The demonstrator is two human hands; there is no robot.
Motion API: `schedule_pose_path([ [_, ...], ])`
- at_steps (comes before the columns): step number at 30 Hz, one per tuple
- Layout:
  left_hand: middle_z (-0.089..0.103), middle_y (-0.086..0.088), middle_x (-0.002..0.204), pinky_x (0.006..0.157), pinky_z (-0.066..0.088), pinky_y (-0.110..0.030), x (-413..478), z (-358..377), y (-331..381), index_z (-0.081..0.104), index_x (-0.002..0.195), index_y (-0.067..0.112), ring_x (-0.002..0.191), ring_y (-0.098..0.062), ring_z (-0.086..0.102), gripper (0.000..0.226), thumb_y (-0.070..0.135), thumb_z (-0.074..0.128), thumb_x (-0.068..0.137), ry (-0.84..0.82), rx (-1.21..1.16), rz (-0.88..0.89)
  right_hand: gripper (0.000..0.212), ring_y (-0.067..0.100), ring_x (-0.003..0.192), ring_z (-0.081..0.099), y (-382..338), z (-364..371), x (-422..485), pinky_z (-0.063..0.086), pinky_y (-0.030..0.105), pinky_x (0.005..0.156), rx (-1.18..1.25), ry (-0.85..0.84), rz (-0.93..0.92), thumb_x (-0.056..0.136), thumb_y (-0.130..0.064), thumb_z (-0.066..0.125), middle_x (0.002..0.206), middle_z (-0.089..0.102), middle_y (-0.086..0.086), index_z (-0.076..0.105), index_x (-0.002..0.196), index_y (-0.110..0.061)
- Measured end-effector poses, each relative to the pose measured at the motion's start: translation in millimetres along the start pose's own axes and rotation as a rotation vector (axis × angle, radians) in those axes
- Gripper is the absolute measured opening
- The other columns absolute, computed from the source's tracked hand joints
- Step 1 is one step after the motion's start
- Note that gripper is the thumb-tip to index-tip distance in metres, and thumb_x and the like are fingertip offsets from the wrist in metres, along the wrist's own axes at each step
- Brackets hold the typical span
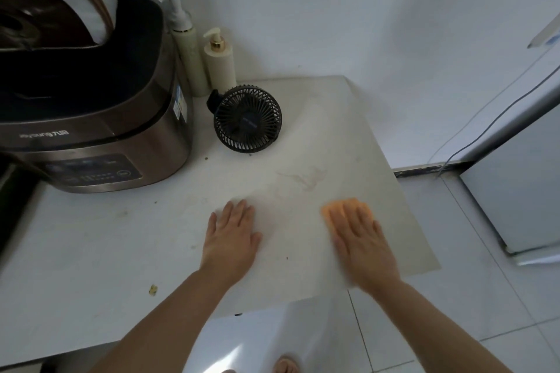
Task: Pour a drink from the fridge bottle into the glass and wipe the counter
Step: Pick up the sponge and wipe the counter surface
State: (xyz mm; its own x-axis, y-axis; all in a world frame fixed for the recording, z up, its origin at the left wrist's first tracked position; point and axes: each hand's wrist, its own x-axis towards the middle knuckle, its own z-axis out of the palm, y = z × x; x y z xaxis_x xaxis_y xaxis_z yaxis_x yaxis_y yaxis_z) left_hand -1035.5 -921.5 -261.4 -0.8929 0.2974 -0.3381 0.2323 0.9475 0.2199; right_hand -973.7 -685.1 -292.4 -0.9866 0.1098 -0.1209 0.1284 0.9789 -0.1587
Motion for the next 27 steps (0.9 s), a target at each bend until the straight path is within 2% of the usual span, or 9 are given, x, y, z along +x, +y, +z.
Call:
schedule_pose_path([
  [2, -0.004, 0.003, 0.161, 0.119, -0.006, -0.038, 0.0, 0.8, -2.3, 0.007, 0.151, 0.018, 0.148, -0.016, -0.009, 0.056, 0.037, 0.022, 0.101, 0.005, 0.006, 0.003, 0.078, 0.028, 0.145, 0.008, -1.6, 0.0, 23.4, 0.012, 0.043, 0.116, 0.048, -0.047, 0.136, 0.076, -0.057, -0.012, 0.158, 0.010, 0.001, 0.008, 0.147, -0.032],
  [4, -0.002, 0.004, 0.161, 0.119, -0.006, -0.037, -0.1, 1.1, -5.0, 0.008, 0.151, 0.019, 0.148, -0.015, -0.008, 0.054, 0.036, 0.023, 0.101, 0.023, -0.010, -0.002, 0.084, 0.029, 0.145, 0.002, -19.8, -0.5, 43.0, 0.005, 0.043, 0.118, 0.059, -0.039, 0.199, 0.070, -0.054, -0.015, 0.158, 0.006, 0.004, 0.006, 0.147, -0.030],
  [6, 0.000, 0.004, 0.161, 0.119, -0.005, -0.036, 0.4, -0.8, -7.9, 0.010, 0.151, 0.019, 0.148, -0.015, -0.007, 0.053, 0.033, 0.023, 0.101, 0.047, -0.042, -0.013, 0.085, 0.032, 0.144, 0.009, -51.3, 1.1, 51.9, 0.010, 0.044, 0.116, 0.093, -0.056, 0.150, 0.073, -0.055, -0.015, 0.157, 0.013, 0.008, 0.015, 0.147, -0.027],
  [9, 0.002, 0.004, 0.161, 0.119, -0.003, -0.036, 2.6, -4.4, -12.6, 0.012, 0.150, 0.019, 0.148, -0.015, -0.004, 0.052, 0.030, 0.023, 0.101, 0.075, -0.063, -0.030, 0.070, 0.036, 0.130, 0.044, -93.6, 10.8, 39.1, 0.033, 0.044, 0.107, 0.040, -0.056, -0.051, 0.093, -0.049, -0.006, 0.143, 0.046, 0.009, 0.043, 0.137, -0.024],
  [10, 0.002, 0.004, 0.161, 0.119, -0.003, -0.036, 3.1, -5.6, -13.3, 0.011, 0.150, 0.019, 0.148, -0.015, -0.004, 0.051, 0.030, 0.022, 0.101, 0.076, -0.069, -0.035, 0.062, 0.034, 0.127, 0.048, -101.4, 13.7, 29.0, 0.032, 0.044, 0.105, 0.037, -0.082, -0.109, 0.096, -0.045, 0.000, 0.139, 0.050, 0.007, 0.045, 0.135, -0.027],
  [15, 0.001, 0.003, 0.161, 0.120, -0.003, -0.037, 9.2, -7.5, -8.7, 0.012, 0.151, 0.019, 0.148, -0.016, -0.005, 0.051, 0.029, 0.022, 0.101, 0.070, -0.084, -0.010, 0.051, 0.024, 0.135, 0.038, -72.8, 13.0, -7.3, 0.025, 0.036, 0.106, -0.031, -0.062, -0.326, 0.098, -0.041, 0.010, 0.145, 0.044, -0.001, 0.037, 0.139, -0.030],
  [20, 0.001, 0.003, 0.161, 0.119, -0.004, -0.036, 22.9, -6.9, 1.6, 0.012, 0.150, 0.019, 0.148, -0.016, -0.005, 0.051, 0.030, 0.022, 0.101, 0.103, -0.069, 0.046, 0.069, 0.026, 0.142, 0.024, -10.3, 6.0, 19.2, 0.028, 0.040, 0.111, -0.039, -0.008, -0.062, 0.088, -0.059, -0.011, 0.154, 0.018, -0.004, 0.014, 0.146, -0.032],
  [22, 0.000, 0.003, 0.161, 0.119, -0.005, -0.036, 30.0, -5.8, 2.5, 0.011, 0.151, 0.018, 0.148, -0.016, -0.006, 0.052, 0.031, 0.022, 0.101, 0.111, -0.063, 0.062, 0.078, 0.023, 0.146, 0.005, -4.3, 0.5, 38.0, 0.014, 0.040, 0.116, 0.013, -0.045, 0.052, 0.075, -0.064, -0.017, 0.158, 0.003, -0.005, 0.003, 0.146, -0.037],
  [27, -0.001, 0.002, 0.161, 0.119, -0.006, -0.036, 50.5, -1.3, 0.3, 0.011, 0.151, 0.018, 0.148, -0.017, -0.007, 0.053, 0.035, 0.022, 0.101, 0.148, -0.063, 0.066, 0.085, 0.027, 0.145, 0.004, -42.1, -2.7, 78.1, 0.007, 0.041, 0.117, 0.028, -0.025, 0.126, 0.069, -0.054, -0.016, 0.159, 0.006, 0.002, 0.006, 0.147, -0.031],
])
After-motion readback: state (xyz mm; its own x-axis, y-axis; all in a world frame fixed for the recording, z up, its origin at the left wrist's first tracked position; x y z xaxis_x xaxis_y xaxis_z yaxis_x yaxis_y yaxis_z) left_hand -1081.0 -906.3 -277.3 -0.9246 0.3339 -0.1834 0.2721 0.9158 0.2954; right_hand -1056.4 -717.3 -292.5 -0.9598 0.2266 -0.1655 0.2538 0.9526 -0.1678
